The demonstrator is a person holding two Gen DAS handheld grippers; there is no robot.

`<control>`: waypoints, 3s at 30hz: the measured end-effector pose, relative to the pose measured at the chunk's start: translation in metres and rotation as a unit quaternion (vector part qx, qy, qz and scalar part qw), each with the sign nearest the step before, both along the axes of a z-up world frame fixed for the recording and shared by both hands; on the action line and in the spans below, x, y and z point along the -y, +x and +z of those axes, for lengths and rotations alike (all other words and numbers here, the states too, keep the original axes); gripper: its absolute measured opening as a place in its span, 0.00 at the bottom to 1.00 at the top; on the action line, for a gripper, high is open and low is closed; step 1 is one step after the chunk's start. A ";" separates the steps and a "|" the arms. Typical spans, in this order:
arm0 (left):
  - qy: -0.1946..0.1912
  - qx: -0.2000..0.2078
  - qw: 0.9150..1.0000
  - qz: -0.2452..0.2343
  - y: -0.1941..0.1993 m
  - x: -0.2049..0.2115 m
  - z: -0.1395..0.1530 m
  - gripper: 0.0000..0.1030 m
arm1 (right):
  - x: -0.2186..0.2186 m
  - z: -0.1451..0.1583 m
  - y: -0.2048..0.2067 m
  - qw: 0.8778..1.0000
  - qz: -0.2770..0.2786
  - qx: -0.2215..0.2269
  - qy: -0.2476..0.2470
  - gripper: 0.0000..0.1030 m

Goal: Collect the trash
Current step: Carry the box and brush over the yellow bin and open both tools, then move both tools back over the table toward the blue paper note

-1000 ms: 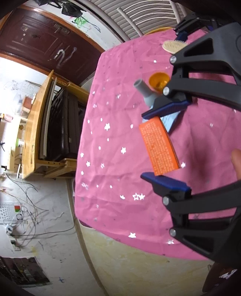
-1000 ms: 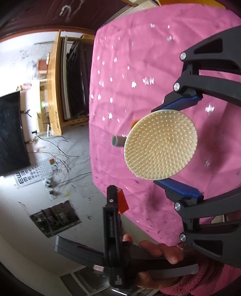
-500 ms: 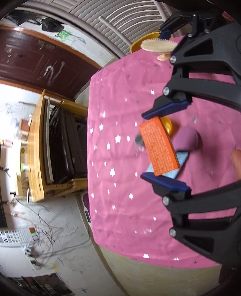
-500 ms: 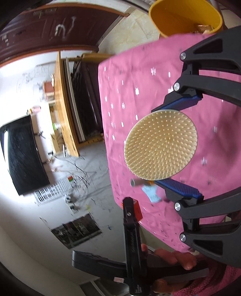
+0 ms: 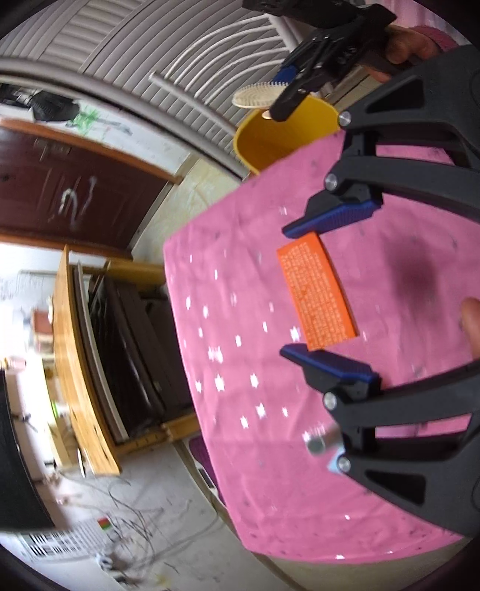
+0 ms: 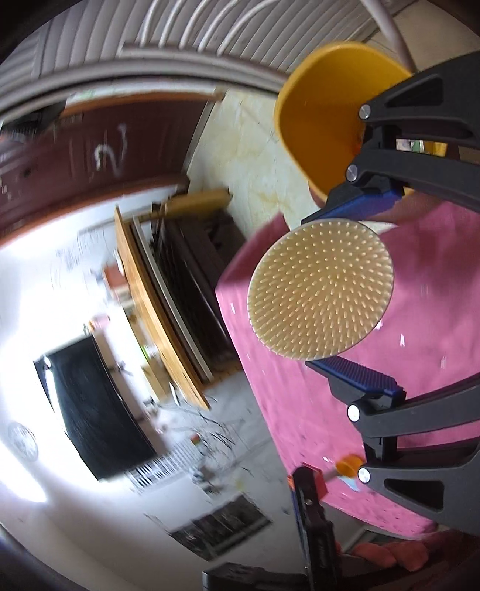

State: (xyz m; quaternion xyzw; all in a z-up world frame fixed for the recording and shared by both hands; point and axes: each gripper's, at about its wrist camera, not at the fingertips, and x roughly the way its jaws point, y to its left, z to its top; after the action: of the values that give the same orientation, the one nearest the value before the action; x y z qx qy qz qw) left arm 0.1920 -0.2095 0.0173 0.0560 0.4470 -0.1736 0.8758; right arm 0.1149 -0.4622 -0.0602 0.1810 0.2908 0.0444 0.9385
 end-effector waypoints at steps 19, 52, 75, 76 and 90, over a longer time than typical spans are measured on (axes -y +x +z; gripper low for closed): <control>-0.016 -0.051 0.989 -0.139 0.009 0.172 -0.038 0.55 | 0.106 -0.062 -0.010 0.986 -0.153 -0.058 -0.030 0.60; -0.048 -0.050 0.986 -0.152 0.001 0.200 -0.031 0.76 | 0.130 -0.082 -0.014 0.982 -0.170 -0.080 0.024 0.71; -0.083 0.008 0.996 -0.037 0.013 0.030 0.002 0.77 | -0.039 -0.014 0.035 0.998 -0.027 -0.017 -0.055 0.71; -0.084 0.008 0.996 -0.032 0.014 0.023 0.002 0.77 | -0.045 -0.013 0.037 0.998 -0.023 -0.016 -0.057 0.71; -0.083 0.022 0.996 0.031 0.024 -0.057 0.004 0.81 | -0.121 -0.007 0.062 0.995 0.043 -0.023 -0.089 0.71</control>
State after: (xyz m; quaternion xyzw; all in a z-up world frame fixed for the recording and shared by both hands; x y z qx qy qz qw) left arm 0.2165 -0.1529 0.0217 -0.0266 0.4128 -0.1815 0.8921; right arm 0.1766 -0.3409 -0.0675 0.0854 0.3229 0.0545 0.9410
